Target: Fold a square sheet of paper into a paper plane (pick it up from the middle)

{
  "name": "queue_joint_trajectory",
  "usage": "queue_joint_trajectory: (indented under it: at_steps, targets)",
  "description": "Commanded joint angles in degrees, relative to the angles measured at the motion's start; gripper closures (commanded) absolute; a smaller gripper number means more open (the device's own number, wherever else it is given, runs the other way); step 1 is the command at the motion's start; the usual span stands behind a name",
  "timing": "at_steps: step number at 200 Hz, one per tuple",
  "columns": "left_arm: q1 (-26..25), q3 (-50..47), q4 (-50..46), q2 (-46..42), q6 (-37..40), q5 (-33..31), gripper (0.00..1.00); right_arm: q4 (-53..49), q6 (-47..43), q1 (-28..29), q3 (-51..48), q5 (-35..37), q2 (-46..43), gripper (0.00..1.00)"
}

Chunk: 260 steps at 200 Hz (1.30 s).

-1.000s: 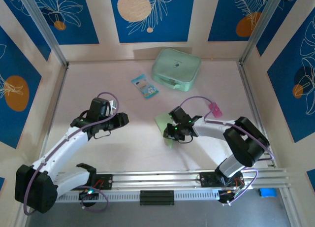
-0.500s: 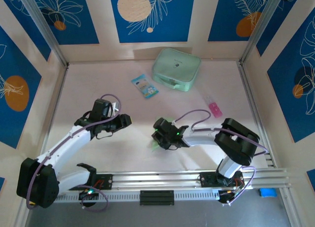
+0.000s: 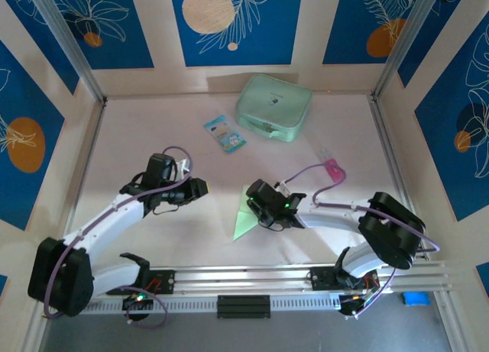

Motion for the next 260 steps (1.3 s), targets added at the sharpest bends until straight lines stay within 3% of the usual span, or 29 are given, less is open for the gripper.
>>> queue_joint_trajectory:
  at_steps: [1, 24, 39, 67, 103, 150, 215, 260]
  targets:
    - [-2.74, 2.56, 4.14, 5.15, -0.21, 4.44, 0.74, 2.54, -15.48, -2.92, -2.89, -7.74, -2.79, 0.69]
    - [-7.64, 7.87, 5.6, 13.07, 0.46, 6.96, 0.8, 4.64, -21.13, -6.92, -5.79, -14.96, -4.24, 0.69]
    - [-10.67, 11.35, 4.91, 17.4, 1.04, 7.16, 0.86, 5.85, -22.42, -8.02, -7.47, -16.28, -5.33, 0.69]
    - [-13.6, 13.94, 6.5, 22.31, 0.15, 7.47, 0.87, 8.54, -23.5, -9.01, -10.17, -17.64, -7.48, 0.69]
    - [-14.05, 16.72, 9.56, 27.44, -0.55, 10.45, 0.87, 10.4, -24.34, -9.5, -12.14, -18.36, -9.38, 0.68]
    - [-14.0, 21.95, 5.32, 34.57, 2.46, 9.7, 0.9, 10.51, -23.61, -10.62, -14.46, -18.61, -11.36, 0.68]
    - [-14.0, 20.8, 8.31, 40.81, 2.71, 9.99, 0.92, 10.36, -22.38, -11.67, -18.05, -19.39, -15.03, 0.64]
    - [-13.05, 16.57, 10.35, 42.98, 2.76, 8.49, 0.94, 12.24, -23.79, -13.9, -17.55, -23.9, -12.48, 0.6]
